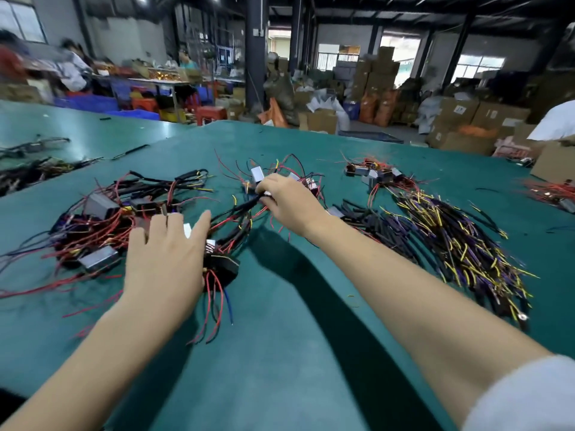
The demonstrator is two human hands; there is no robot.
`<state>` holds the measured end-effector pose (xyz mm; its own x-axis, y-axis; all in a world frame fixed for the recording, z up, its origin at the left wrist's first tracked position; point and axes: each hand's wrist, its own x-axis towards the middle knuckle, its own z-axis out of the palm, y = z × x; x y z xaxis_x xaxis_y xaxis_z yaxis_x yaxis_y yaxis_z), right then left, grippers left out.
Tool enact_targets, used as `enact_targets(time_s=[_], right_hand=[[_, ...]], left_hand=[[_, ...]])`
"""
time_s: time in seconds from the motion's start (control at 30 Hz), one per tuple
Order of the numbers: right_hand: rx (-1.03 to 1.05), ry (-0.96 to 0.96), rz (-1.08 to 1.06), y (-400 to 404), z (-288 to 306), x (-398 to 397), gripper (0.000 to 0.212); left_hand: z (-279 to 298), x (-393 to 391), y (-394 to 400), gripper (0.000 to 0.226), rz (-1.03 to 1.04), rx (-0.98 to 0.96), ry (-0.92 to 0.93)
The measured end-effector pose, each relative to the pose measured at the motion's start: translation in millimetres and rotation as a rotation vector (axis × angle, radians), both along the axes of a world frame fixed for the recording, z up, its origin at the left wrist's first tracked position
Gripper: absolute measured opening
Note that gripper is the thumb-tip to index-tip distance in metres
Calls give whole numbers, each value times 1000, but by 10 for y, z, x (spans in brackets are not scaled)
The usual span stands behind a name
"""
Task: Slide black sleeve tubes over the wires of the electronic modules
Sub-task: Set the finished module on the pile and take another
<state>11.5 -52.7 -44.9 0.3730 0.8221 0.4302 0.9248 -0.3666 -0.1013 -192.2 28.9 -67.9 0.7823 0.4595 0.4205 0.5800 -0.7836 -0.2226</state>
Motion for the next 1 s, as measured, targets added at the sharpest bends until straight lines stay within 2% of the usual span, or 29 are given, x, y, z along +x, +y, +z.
enact_targets(time_s=[0.2, 0.4, 0.57, 0.67, 0.77, 0.87, 1.0], right_hand=[[-191, 14, 63, 274, -193, 54, 25], [-364, -110, 131, 395, -349, 74, 44], [-159, -19, 82, 124, -417, 161, 49], [-64, -52, -17, -225, -430, 280, 44], [32, -2, -276, -576, -445, 433, 35], [-98, 191, -512, -789, -467, 528, 33], [-223, 339, -550, -858, -468, 550, 33]], left_hand=[[-180, 218, -323, 63, -67, -24, 70], [-312, 274, -360, 66, -40, 13, 141], [-420, 238, -192, 58, -34, -55, 112], [-412, 260, -193, 58, -8, -74, 118], [-353, 313, -298, 62, 41, -90, 171], [-252, 408, -504, 66, 33, -48, 216], [-156, 585, -778, 66, -46, -49, 270]])
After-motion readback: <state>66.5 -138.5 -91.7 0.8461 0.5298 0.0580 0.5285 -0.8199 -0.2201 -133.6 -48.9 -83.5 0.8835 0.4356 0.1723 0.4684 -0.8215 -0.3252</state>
